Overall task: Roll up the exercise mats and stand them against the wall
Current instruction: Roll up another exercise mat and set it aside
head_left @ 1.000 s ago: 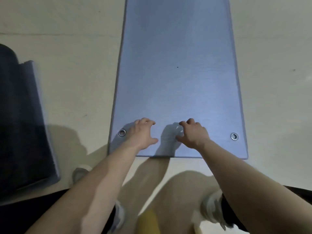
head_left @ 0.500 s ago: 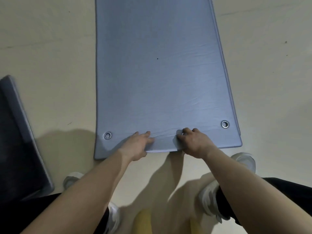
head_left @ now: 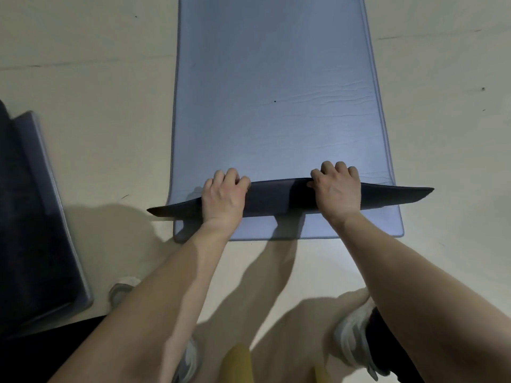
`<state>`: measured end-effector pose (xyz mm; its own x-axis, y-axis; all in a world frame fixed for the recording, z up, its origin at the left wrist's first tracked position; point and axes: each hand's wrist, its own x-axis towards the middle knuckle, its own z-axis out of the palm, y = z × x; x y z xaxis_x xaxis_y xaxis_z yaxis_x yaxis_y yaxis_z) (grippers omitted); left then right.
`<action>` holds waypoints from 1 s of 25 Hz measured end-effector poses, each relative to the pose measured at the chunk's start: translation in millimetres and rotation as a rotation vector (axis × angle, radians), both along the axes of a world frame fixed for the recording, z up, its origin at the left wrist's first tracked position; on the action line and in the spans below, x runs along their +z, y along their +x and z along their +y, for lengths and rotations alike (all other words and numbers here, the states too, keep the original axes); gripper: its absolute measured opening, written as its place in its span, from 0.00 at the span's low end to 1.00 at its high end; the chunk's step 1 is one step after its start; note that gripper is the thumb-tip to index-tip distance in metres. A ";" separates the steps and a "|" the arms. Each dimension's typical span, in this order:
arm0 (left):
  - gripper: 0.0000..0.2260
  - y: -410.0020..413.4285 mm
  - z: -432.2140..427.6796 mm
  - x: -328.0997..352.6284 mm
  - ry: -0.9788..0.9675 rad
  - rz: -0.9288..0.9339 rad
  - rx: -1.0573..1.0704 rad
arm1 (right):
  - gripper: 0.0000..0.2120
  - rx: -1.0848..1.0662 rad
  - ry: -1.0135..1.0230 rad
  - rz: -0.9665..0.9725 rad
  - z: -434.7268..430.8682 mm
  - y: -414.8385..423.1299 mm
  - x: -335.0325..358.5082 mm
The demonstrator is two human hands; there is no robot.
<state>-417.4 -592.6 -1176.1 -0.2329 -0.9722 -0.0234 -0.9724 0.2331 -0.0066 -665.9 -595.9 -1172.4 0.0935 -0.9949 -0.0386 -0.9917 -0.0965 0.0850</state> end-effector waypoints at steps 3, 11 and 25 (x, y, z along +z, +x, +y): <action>0.09 4.0 2.6 -30.2 -0.076 0.098 0.003 | 0.12 -0.053 0.021 -0.056 3.7 5.8 -22.7; 0.33 22.5 19.4 -64.7 0.221 -0.040 -0.111 | 0.34 0.045 0.266 0.041 39.2 -23.5 -59.7; 0.21 50.6 -54.9 -10.9 0.913 0.083 0.072 | 0.30 -0.064 0.840 -0.201 -23.4 -13.1 -12.0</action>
